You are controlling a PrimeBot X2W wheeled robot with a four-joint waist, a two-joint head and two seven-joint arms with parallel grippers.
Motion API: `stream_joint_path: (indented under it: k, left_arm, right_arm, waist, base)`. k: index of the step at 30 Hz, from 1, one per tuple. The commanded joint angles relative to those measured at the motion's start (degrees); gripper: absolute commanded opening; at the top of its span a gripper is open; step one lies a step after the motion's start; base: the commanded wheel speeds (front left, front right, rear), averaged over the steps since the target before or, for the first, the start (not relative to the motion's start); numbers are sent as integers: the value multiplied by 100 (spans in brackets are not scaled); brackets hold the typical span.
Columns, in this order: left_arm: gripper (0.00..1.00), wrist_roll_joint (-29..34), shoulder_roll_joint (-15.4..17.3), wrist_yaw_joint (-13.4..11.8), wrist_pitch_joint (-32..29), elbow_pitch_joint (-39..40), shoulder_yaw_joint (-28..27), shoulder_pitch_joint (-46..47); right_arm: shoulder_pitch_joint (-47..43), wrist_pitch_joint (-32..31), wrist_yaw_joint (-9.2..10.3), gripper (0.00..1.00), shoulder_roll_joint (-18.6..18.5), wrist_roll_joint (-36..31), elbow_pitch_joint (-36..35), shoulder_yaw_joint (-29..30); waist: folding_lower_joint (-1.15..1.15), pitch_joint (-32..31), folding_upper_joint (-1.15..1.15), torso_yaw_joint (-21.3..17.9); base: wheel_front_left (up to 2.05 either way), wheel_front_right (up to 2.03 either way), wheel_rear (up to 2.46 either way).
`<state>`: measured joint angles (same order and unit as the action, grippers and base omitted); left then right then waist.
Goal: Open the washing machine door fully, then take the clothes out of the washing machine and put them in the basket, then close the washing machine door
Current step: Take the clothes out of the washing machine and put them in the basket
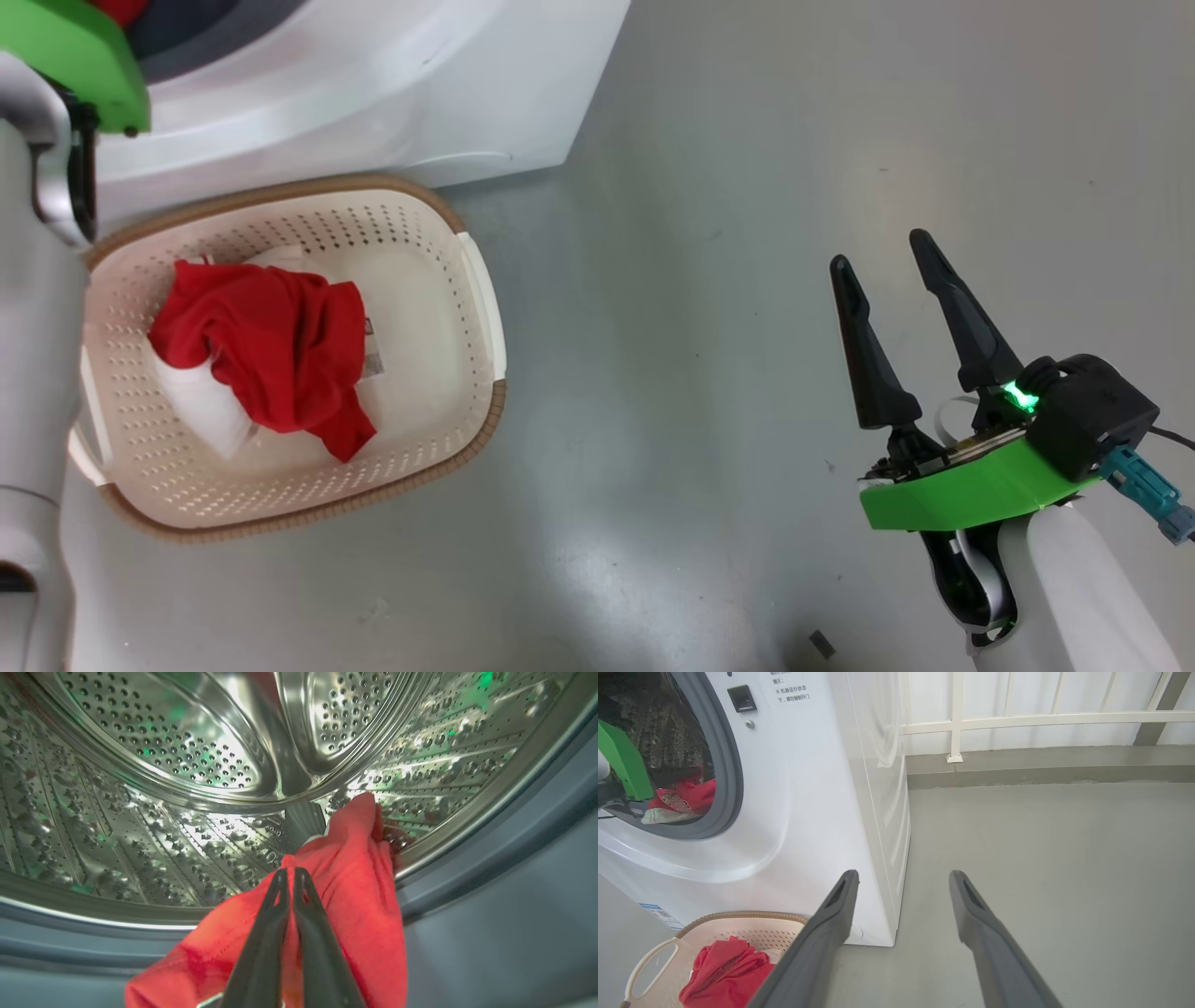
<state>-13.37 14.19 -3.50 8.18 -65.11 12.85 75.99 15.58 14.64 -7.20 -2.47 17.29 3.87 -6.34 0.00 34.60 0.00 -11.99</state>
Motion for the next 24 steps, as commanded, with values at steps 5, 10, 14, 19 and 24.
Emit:
stream_joint_path:
  k: [5,10,14,19,24]
  left_arm:
    - [0,-101,175,35,254,354,-68,-212]
    - [0,-163,119,59,439,703,-56,-447]
    - [0,-209,93,38,550,1159,-44,-803]
    - [0,-270,43,0,627,1843,-52,-1301]
    - [0,-356,6,-28,663,2566,-91,-1957]
  right_arm:
    - [-75,36,-29,100,-41,-62,-94,-70]
    - [-103,36,-29,100,-41,-78,-95,-43]
    - [-115,36,-29,100,-41,-89,-88,-12]
    - [-161,36,-29,100,-41,-120,-92,45]
    - [-218,36,-29,100,-41,-147,-73,112]
  waist:
    - [0,-107,0,85]
    - [0,-189,0,150]
    - [0,-304,0,223]
    - [0,-462,0,319]
    - [0,-688,0,426]
  base:
    - [0,0,0]
    - [0,0,0]
    - [0,0,0]
    - [0,0,0]
    - [0,0,0]
